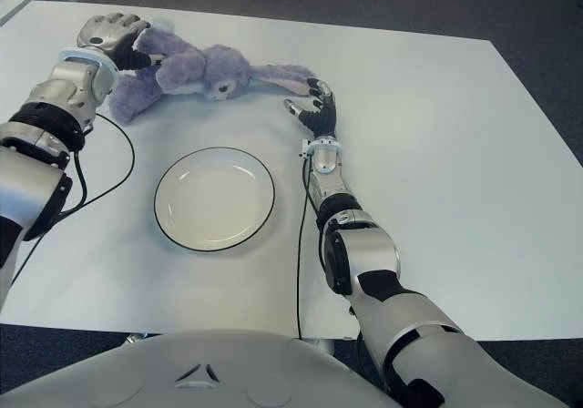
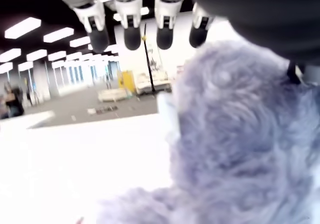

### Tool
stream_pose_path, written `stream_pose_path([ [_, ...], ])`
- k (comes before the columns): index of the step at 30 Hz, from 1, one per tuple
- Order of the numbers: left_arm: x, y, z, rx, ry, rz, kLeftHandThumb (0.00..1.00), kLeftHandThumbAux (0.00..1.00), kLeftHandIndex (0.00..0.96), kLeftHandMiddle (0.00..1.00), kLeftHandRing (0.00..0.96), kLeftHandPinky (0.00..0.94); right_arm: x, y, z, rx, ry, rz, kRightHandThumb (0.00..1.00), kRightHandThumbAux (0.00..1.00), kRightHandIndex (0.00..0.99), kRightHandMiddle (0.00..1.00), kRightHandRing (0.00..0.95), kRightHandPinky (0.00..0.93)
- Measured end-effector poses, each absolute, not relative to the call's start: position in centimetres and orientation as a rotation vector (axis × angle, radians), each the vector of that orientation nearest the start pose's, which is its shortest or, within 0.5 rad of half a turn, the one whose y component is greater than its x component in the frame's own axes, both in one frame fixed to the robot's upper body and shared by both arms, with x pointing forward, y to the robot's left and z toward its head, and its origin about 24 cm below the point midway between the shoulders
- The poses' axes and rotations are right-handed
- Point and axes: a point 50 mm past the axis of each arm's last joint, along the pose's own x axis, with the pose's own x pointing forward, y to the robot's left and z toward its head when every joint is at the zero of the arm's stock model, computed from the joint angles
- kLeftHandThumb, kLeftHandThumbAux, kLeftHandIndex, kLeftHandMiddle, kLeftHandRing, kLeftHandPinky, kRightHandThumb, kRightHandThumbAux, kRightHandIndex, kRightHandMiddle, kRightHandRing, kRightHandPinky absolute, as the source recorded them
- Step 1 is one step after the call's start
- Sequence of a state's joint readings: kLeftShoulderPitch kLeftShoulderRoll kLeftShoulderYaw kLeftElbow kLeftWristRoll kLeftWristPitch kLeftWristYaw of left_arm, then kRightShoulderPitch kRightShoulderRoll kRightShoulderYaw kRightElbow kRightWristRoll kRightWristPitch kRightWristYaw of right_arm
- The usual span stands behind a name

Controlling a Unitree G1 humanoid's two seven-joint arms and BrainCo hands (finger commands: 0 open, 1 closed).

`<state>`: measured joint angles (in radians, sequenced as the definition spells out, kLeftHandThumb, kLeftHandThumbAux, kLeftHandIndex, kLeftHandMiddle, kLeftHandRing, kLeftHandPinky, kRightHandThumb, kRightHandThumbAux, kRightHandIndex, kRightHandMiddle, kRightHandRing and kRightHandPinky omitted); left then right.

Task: Put the doll into the plate.

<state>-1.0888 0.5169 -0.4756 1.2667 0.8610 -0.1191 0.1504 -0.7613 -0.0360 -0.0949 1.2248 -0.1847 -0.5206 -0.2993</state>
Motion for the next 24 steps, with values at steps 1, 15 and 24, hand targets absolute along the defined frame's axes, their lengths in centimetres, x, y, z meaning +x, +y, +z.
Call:
stream_pose_path([
  [1,40.8,22.9,14.6,1.640,0.044,-0.031,0.227,0.230,0.000,0.000,0.000,0.001,36.1,-12.7,4.5,-0.188,-0.067,-0.112,0.203,0.863,0.209,0.182,0.152,0.124],
  [15,40.8,22.0,14.5,1.414,0.067,-0.172,0.204,0.280,0.000,0.000,0.036,0.053,36.1,-12.8,4.5,-0.186,-0.067,-0.125,0.257,0.868,0.198,0.163,0.125,0.110],
  [24,40.8,21.1,14.1,1.356,0.085,-0.258,0.199,0.296,0.000,0.000,0.023,0.054,36.1,-12.8,4.4,-0.183,-0.067,-0.130,0.304,0.878,0.205,0.172,0.131,0.110],
])
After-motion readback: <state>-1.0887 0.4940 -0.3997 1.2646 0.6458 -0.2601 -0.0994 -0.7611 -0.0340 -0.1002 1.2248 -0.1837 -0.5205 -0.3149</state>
